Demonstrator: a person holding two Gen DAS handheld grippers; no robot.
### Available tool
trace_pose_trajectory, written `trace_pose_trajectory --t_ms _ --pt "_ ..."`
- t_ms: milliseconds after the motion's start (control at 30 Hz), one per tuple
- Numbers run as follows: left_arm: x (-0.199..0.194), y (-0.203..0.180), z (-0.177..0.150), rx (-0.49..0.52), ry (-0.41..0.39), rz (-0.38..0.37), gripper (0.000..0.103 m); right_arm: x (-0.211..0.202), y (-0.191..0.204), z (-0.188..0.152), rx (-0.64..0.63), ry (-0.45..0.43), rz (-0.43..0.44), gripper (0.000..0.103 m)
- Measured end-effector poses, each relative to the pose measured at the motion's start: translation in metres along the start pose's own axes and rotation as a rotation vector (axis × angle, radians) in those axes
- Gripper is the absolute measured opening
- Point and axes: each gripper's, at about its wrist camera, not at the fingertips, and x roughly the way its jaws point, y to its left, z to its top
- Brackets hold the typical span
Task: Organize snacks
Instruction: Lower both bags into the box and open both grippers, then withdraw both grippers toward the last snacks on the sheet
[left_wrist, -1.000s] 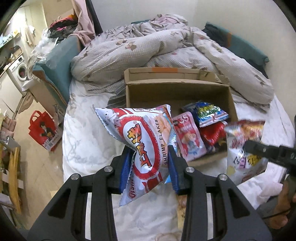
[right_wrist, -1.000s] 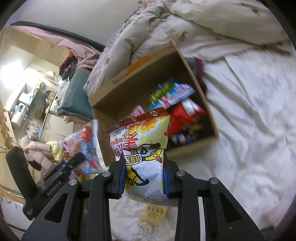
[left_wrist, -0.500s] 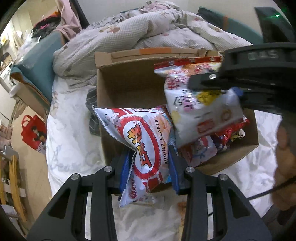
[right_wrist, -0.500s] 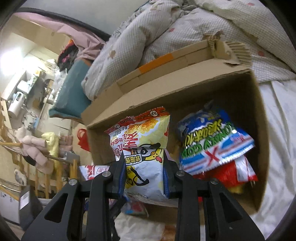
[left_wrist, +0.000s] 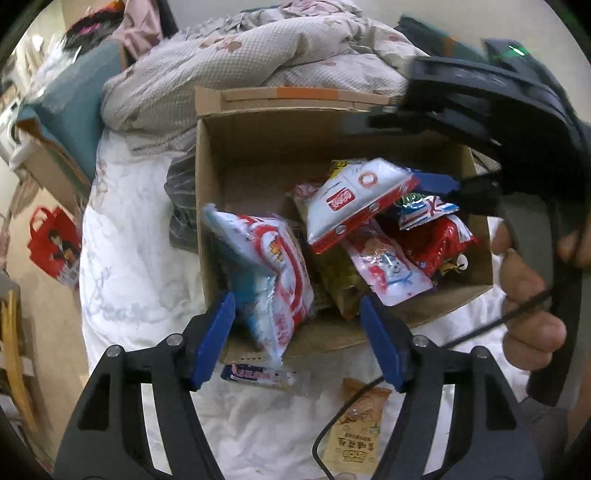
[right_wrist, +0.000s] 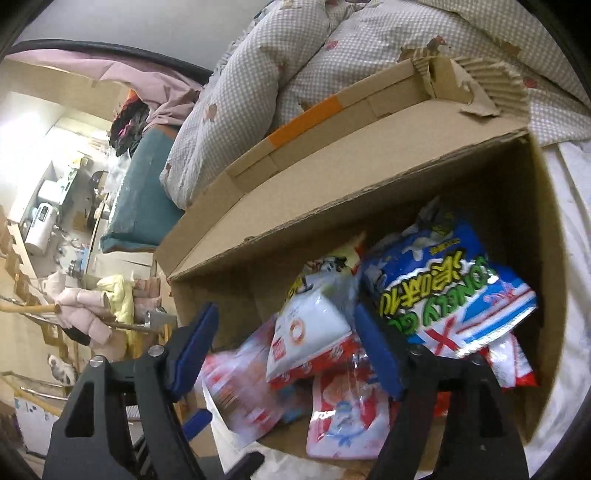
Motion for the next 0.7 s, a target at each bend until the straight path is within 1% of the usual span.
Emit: trace_pose_trajectory --t_ms 67,167,200,233,300,400,567,700 --pt "0.0 0.007 0.001 -0.034 0.014 -0.013 0.067 -0.008 -0.002 -0.002 -0.002 -0.005 -0.005 0.079" --pt "-0.003 0.017 -0.001 -0.073 0.016 -0.01 0.067 -0.016 -0.002 -0.009 -0.004 0.006 -0.017 0.08" --pt "-0.004 0.02 -0.003 -0.086 0.017 -0.01 0.067 -0.018 -0.002 -0.011 -0.004 0.004 -0.017 0.08" --pt "-0.005 0.024 -0.004 -0.096 0.021 -0.013 0.067 -0.019 -0.001 -0.012 0.004 -0.017 -0.017 0.08" --pt "-0.009 0.028 -0.007 -0.11 0.019 -0.015 0.067 -0.023 -0.001 -0.019 0.002 -0.02 -0.019 0.08" --pt "-0.016 0.031 -0.012 -0.111 0.003 -0.007 0.067 -0.027 -0.003 -0.029 0.007 -0.019 -0.027 0.08" --pt "-0.021 0.036 -0.019 -0.13 0.004 -0.026 0.067 -0.032 -0.002 -0.051 -0.003 -0.019 -0.052 0.08" --pt "-0.027 0.034 -0.027 -0.103 -0.007 -0.013 0.067 -0.04 -0.002 -0.07 -0.015 -0.022 -0.061 0.08"
